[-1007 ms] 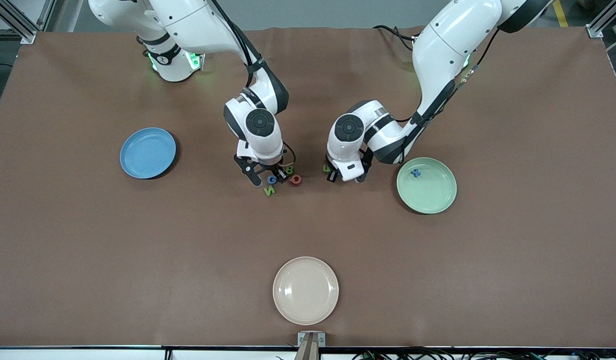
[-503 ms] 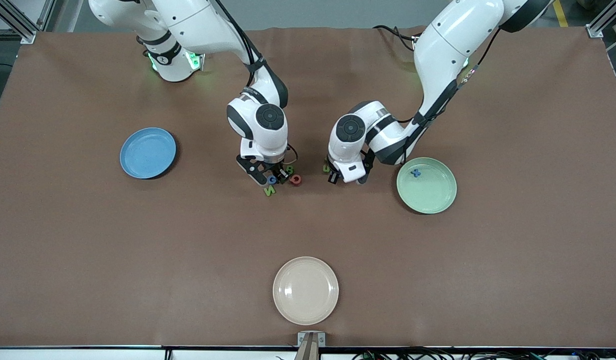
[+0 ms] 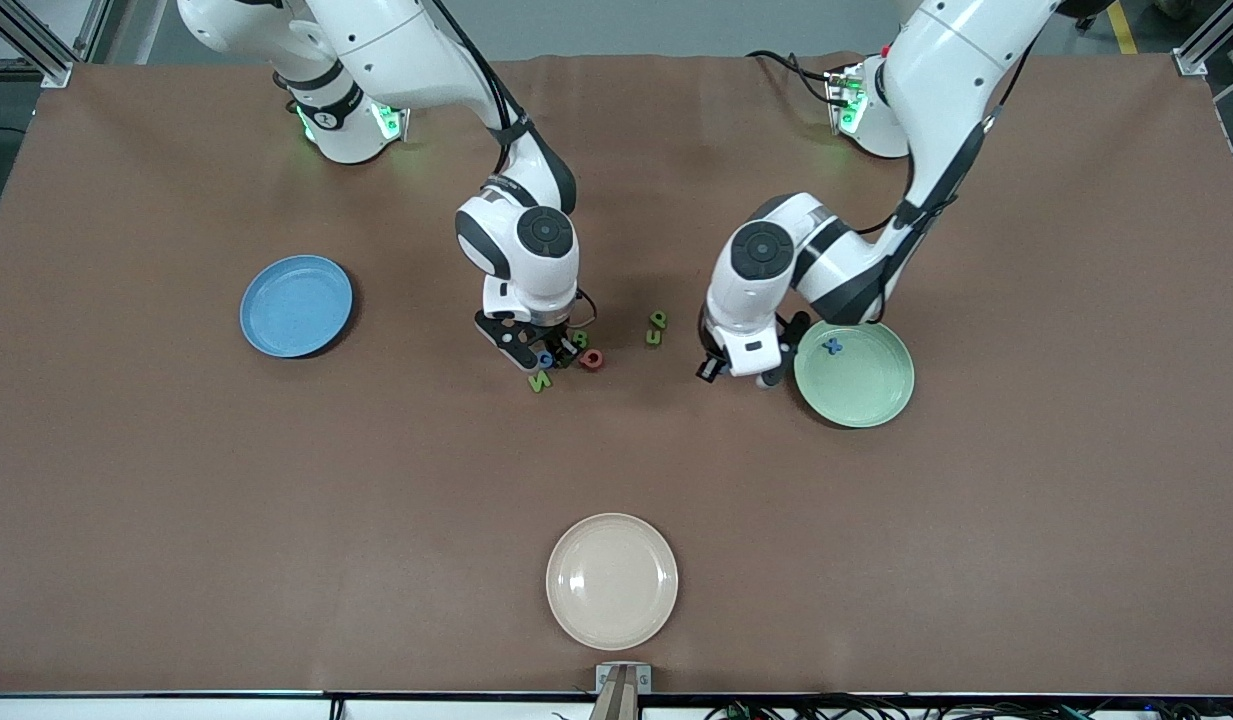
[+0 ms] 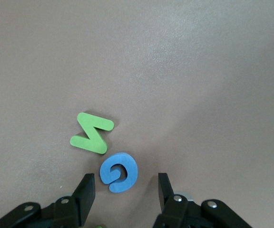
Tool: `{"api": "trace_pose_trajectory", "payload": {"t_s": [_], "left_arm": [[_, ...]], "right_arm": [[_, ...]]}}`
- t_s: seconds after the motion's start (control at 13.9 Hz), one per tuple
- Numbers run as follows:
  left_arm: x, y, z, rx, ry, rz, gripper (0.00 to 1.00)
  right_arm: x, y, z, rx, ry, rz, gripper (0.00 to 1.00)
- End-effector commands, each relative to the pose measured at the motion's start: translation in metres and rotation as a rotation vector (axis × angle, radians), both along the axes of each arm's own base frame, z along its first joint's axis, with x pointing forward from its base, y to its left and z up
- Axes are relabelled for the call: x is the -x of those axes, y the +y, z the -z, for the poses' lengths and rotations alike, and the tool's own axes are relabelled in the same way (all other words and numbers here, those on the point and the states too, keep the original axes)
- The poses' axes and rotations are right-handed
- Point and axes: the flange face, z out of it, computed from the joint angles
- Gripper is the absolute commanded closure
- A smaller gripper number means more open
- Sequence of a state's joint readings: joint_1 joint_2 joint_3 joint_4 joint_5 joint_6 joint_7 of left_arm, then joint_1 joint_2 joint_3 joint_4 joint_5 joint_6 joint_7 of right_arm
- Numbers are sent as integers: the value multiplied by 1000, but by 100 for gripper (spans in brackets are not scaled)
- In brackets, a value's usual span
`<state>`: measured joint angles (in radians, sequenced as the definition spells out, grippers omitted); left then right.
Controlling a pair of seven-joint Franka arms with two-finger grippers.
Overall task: Sort uppercase to blue plate, lowercase to green plate
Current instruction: 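Carry the E to the green plate while the right gripper grasps the G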
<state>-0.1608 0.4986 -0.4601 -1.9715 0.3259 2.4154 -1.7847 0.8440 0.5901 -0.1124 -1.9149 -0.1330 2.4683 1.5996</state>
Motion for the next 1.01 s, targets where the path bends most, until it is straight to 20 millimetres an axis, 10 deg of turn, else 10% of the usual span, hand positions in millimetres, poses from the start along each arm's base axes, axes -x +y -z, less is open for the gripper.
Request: {"api": "trace_pose_trajectory", "payload": {"t_s": [0.0,0.36,0.93], "left_arm": [[14,46,-9,-58,10,155,96],[1,136,-10,-69,107,463,97],[5,223,11,-31,177,655,96]], "right_arm": [[-2,6,5,18,-27,-11,38],[0,4,11,38,-38,-47,41],[2,1,15,58,-19,-46,97]]}}
